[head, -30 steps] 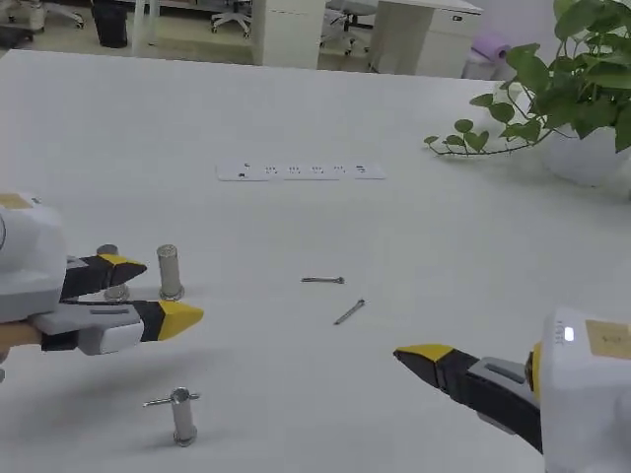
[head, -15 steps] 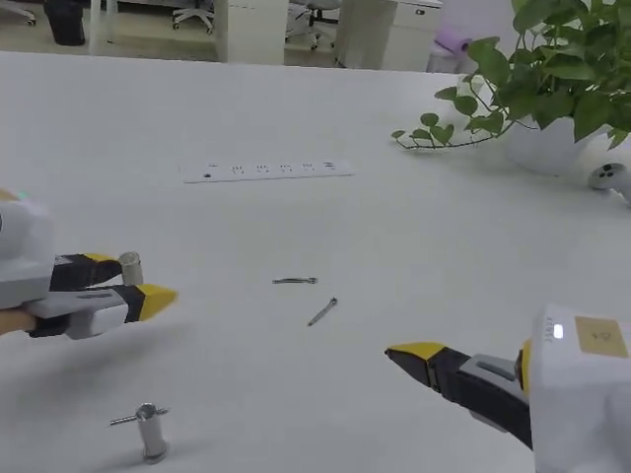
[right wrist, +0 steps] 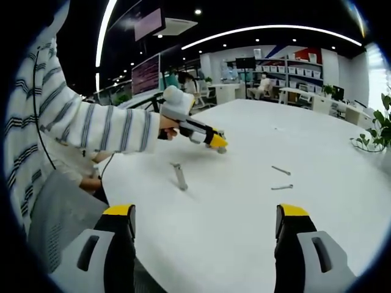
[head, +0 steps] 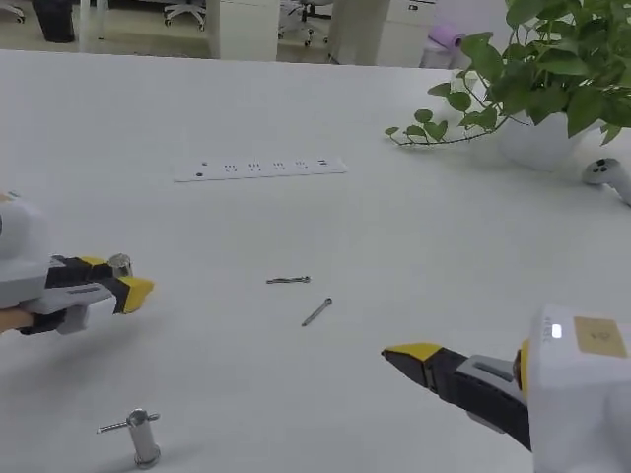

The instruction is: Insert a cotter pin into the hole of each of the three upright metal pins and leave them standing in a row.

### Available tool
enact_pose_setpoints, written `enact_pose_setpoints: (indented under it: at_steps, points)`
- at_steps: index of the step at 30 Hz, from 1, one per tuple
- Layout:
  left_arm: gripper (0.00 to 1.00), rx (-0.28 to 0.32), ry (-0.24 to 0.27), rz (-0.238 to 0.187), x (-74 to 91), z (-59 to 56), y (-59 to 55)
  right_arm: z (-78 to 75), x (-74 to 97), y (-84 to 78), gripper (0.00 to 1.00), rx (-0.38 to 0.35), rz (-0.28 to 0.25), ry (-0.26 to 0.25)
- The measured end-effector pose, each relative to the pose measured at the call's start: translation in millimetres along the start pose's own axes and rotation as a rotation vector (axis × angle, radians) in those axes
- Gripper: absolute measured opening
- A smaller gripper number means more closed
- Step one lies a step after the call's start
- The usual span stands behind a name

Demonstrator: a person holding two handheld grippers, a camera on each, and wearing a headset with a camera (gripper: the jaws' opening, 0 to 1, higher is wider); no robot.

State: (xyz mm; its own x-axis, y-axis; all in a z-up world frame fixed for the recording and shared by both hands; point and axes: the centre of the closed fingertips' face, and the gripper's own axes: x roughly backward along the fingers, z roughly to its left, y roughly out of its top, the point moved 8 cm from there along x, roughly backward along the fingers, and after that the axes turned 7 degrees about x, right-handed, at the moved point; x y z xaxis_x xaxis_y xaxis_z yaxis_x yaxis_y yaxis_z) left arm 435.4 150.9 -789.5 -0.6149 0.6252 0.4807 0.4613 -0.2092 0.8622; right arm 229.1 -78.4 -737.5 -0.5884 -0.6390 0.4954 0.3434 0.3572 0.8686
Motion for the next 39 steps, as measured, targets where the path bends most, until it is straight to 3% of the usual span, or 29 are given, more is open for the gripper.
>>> enact_pose_setpoints:
  at_steps: [5, 11, 23, 26, 33, 39]
  points:
    - [0.13, 0.021, 0.026, -0.006, 2.3, 0.7, -0.4, 0.3, 0.8, -1.2, 0.95, -0.004, -0.003, 0.003]
    - [0.12, 0.042, 0.027, -0.003, 2.7, 2.8, -1.5, 0.3, -0.1, -1.1, 0.95, -0.008, -0.005, -0.002]
    - [0.11, 0.015, 0.071, 0.025, 8.4, 5.0, 0.4, 0.0, -1.6, 0.7, 0.94, -0.007, -0.011, -0.005]
    - [0.11, 0.017, 0.042, 0.026, 11.1, 1.1, 4.7, -1.1, -1.7, -0.7, 0.94, -0.002, -0.006, -0.005]
    - [0.11, 0.032, 0.043, 0.002, 22.5, -9.2, 20.3, -3.5, 0.6, -1.7, 0.93, 0.002, -0.008, 0.004]
    - [0.11, 0.069, 0.043, -0.031, 42.7, -20.8, 35.2, -6.4, 4.5, -0.1, 0.93, 0.013, -0.022, 0.012]
